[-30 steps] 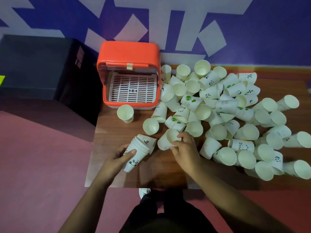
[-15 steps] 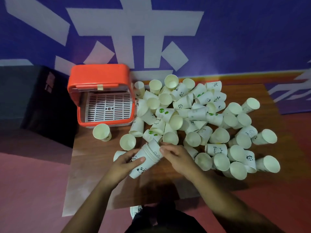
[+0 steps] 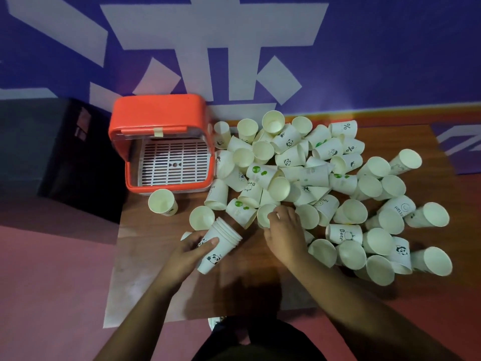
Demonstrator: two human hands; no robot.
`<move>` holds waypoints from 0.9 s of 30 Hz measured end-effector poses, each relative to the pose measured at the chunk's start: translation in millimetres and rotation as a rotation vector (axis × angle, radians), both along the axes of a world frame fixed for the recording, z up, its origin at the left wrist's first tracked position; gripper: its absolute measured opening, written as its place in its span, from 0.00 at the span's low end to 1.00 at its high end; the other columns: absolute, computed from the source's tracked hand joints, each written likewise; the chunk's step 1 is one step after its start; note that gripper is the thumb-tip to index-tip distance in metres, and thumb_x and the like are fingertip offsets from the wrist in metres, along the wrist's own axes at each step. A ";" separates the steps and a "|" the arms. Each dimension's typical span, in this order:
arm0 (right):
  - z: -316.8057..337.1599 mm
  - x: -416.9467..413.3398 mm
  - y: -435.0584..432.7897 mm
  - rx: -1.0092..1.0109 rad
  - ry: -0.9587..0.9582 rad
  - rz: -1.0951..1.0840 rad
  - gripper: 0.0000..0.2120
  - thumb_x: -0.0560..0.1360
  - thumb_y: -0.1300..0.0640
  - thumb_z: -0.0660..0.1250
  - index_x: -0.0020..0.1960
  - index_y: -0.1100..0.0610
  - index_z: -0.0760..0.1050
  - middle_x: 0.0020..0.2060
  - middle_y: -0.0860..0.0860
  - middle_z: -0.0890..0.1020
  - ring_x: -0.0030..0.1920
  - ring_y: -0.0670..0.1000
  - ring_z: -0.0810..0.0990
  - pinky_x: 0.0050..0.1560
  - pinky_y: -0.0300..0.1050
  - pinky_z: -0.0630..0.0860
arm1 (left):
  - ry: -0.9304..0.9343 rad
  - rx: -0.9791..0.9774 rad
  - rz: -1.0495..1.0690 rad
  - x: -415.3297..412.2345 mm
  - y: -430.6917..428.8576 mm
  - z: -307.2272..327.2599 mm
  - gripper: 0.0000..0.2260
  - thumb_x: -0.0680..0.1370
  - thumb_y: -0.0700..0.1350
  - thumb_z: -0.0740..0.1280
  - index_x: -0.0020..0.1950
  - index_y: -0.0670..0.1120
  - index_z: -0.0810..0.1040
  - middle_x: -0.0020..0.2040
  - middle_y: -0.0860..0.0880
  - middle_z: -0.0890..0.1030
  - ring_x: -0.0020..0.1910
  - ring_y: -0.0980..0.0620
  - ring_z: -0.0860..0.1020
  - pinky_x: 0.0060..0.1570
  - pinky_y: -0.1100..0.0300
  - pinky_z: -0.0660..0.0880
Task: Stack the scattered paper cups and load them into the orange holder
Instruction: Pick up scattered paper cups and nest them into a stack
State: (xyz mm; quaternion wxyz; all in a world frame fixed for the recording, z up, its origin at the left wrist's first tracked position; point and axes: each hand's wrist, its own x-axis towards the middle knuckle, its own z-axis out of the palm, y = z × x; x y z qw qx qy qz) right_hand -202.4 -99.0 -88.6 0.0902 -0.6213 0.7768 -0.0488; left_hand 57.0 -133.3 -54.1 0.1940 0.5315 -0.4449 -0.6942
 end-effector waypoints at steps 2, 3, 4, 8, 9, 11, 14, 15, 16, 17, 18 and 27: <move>-7.9 1.0 -4.5 0.062 0.090 0.051 0.06 0.66 0.60 0.74 0.42 0.59 0.81 0.48 0.56 0.79 0.50 0.59 0.76 0.51 0.54 0.77 | 0.000 0.007 0.028 1.6 3.3 2.1 0.20 0.73 0.56 0.78 0.62 0.49 0.85 0.50 0.52 0.87 0.51 0.50 0.86 0.45 0.63 0.80; -12.7 1.4 -5.2 0.085 0.115 0.064 0.05 0.64 0.62 0.75 0.40 0.58 0.82 0.47 0.56 0.79 0.49 0.59 0.76 0.50 0.54 0.76 | 0.001 0.010 0.038 2.1 5.1 3.5 0.21 0.73 0.57 0.78 0.62 0.49 0.85 0.49 0.52 0.87 0.50 0.51 0.86 0.45 0.62 0.79; -17.2 1.9 -4.8 0.099 0.139 0.075 0.05 0.63 0.62 0.76 0.38 0.58 0.82 0.46 0.55 0.79 0.49 0.59 0.76 0.50 0.54 0.76 | -0.001 0.012 0.044 2.7 7.0 4.0 0.23 0.71 0.59 0.78 0.61 0.49 0.85 0.49 0.51 0.87 0.50 0.51 0.86 0.46 0.61 0.79; -22.2 1.5 5.2 0.035 0.078 0.085 0.05 0.64 0.62 0.77 0.38 0.56 0.83 0.46 0.54 0.79 0.48 0.58 0.76 0.51 0.55 0.76 | -0.008 0.031 0.047 7.4 12.4 3.8 0.28 0.66 0.62 0.76 0.61 0.49 0.85 0.52 0.47 0.88 0.49 0.50 0.86 0.47 0.58 0.79; -20.8 1.6 9.3 -0.016 0.011 0.077 0.05 0.64 0.62 0.78 0.39 0.56 0.83 0.48 0.54 0.80 0.48 0.58 0.77 0.51 0.57 0.77 | -0.007 0.031 0.042 8.7 13.4 3.1 0.28 0.66 0.62 0.76 0.61 0.49 0.85 0.52 0.46 0.88 0.49 0.50 0.86 0.46 0.59 0.79; -6.2 4.2 14.8 -0.127 -0.241 0.004 0.06 0.65 0.62 0.79 0.39 0.57 0.83 0.52 0.54 0.80 0.51 0.57 0.78 0.54 0.56 0.77 | -0.009 0.030 0.033 10.2 14.8 3.7 0.27 0.66 0.63 0.77 0.61 0.50 0.85 0.52 0.46 0.88 0.49 0.50 0.86 0.46 0.59 0.79; 34.9 6.7 19.7 -0.117 -0.745 -0.284 0.05 0.69 0.58 0.77 0.38 0.54 0.82 0.61 0.47 0.75 0.62 0.45 0.73 0.60 0.42 0.70 | -0.002 0.015 0.016 9.6 16.3 4.2 0.26 0.66 0.62 0.76 0.60 0.51 0.85 0.52 0.47 0.88 0.49 0.51 0.86 0.47 0.60 0.79; 45.6 5.0 22.6 -0.067 -0.879 -0.357 0.05 0.70 0.56 0.77 0.38 0.54 0.81 0.62 0.45 0.74 0.63 0.42 0.72 0.62 0.42 0.69 | 0.003 0.012 0.005 7.8 16.9 6.6 0.24 0.68 0.61 0.76 0.60 0.51 0.85 0.53 0.47 0.88 0.49 0.51 0.86 0.46 0.61 0.79; 54.1 3.6 26.9 -0.041 -0.984 -0.396 0.06 0.69 0.54 0.77 0.38 0.54 0.81 0.64 0.44 0.74 0.65 0.41 0.72 0.65 0.44 0.68 | 0.014 0.014 -0.005 5.6 17.0 7.6 0.21 0.70 0.58 0.77 0.60 0.51 0.85 0.53 0.48 0.88 0.50 0.52 0.86 0.46 0.62 0.79; 62.7 3.3 32.6 -0.036 -1.066 -0.418 0.08 0.68 0.50 0.77 0.38 0.54 0.81 0.65 0.44 0.75 0.66 0.41 0.73 0.67 0.45 0.68 | 0.025 0.019 -0.015 3.0 17.1 8.4 0.18 0.73 0.54 0.78 0.60 0.51 0.85 0.53 0.49 0.88 0.50 0.52 0.86 0.46 0.63 0.79; 68.3 3.0 38.1 -0.047 -1.122 -0.428 0.10 0.67 0.48 0.77 0.38 0.53 0.81 0.65 0.44 0.76 0.67 0.41 0.73 0.67 0.46 0.69 | 0.031 0.023 -0.033 -0.2 17.3 10.5 0.14 0.75 0.50 0.77 0.60 0.51 0.85 0.53 0.50 0.88 0.49 0.53 0.86 0.45 0.64 0.79; 83.5 13.7 84.6 -0.075 -1.291 -0.544 0.36 0.65 0.48 0.80 0.70 0.47 0.71 0.56 0.45 0.83 0.57 0.44 0.82 0.57 0.41 0.78 | 0.103 -0.028 -0.253 -29.9 33.6 13.0 0.23 0.69 0.54 0.79 0.63 0.50 0.83 0.54 0.53 0.88 0.54 0.52 0.86 0.52 0.60 0.81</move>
